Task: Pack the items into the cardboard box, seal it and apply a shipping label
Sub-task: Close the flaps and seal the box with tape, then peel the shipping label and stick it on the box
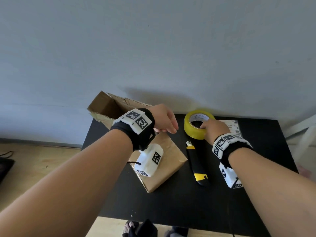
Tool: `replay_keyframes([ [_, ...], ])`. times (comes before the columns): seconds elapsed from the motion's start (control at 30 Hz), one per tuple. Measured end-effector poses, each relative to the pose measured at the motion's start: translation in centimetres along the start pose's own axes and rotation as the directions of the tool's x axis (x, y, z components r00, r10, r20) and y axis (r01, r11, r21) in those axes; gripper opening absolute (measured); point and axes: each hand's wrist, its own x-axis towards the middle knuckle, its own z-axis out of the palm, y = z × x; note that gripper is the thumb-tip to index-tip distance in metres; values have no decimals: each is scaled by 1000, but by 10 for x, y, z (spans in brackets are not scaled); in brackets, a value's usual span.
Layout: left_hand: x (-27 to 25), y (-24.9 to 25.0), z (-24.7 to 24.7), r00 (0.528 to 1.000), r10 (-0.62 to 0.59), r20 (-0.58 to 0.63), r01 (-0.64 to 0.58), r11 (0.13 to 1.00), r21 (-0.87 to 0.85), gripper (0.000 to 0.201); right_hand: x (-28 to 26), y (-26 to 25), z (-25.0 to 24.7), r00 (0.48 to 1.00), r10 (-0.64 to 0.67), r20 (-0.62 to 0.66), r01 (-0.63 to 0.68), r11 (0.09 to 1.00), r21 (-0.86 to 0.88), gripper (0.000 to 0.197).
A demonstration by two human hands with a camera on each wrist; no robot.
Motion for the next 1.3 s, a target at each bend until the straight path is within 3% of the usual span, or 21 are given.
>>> replay_keyframes([
  [0.1, -1, 2, 1, 1000, 10, 22, -11, 999, 53, 8, -2, 0, 9, 1000, 14, 22, -15, 998, 53, 44],
  [0.2, -4, 4, -1, 989, 5, 150, -9, 1000, 26, 16, -7, 8, 16, 996, 43, -72, -29, 981, 190, 44],
  [0.3, -7, 6, -4, 963, 22, 269, -31, 999, 30, 21, -12, 26, 18, 975, 125, -182, -79, 967, 242, 32],
  [0.37, -7, 7, -3, 954, 17, 300, -50, 993, 105, 21, -17, 41, 22, 971, 194, -138, -161, 963, 218, 24],
  [0.47, -5, 8, -5, 962, -6, 274, -30, 992, 125, 15, -22, 60, 34, 951, 306, -39, -292, 934, 207, 31],
  [0.6, -6, 3, -7, 990, -27, 137, 12, 993, 113, 11, -23, 75, 53, 889, 452, 78, -456, 854, 252, 53],
  [0.7, -6, 3, -7, 994, -51, 96, 39, 992, 120, 13, -21, 77, 58, 853, 502, 141, -521, 816, 250, 51],
  [0.93, -5, 15, -10, 990, -110, 93, 81, 959, 271, 16, -23, 66, 61, 841, 504, 198, -525, 849, 69, 51],
  [1.03, -4, 15, -9, 987, -111, 112, 80, 966, 247, 16, -30, 62, 56, 885, 465, 26, -466, 882, 74, 43],
  [1.1, -4, 15, -9, 990, -104, 96, 79, 969, 234, 16, -32, 56, 47, 928, 360, -100, -337, 922, 192, 28],
  [1.13, -5, 15, -9, 994, -94, 63, 77, 970, 232, 17, -33, 52, 40, 950, 297, -100, -258, 923, 285, 19],
  [1.2, -8, 20, -9, 997, -76, -24, 80, 950, 301, 23, -35, 38, 26, 983, 181, -19, -149, 860, 488, 13],
  [1.3, -15, 30, -4, 990, -88, -113, 132, 859, 495, 43, -43, 13, 0, 981, 40, 191, -176, 598, 782, 35],
])
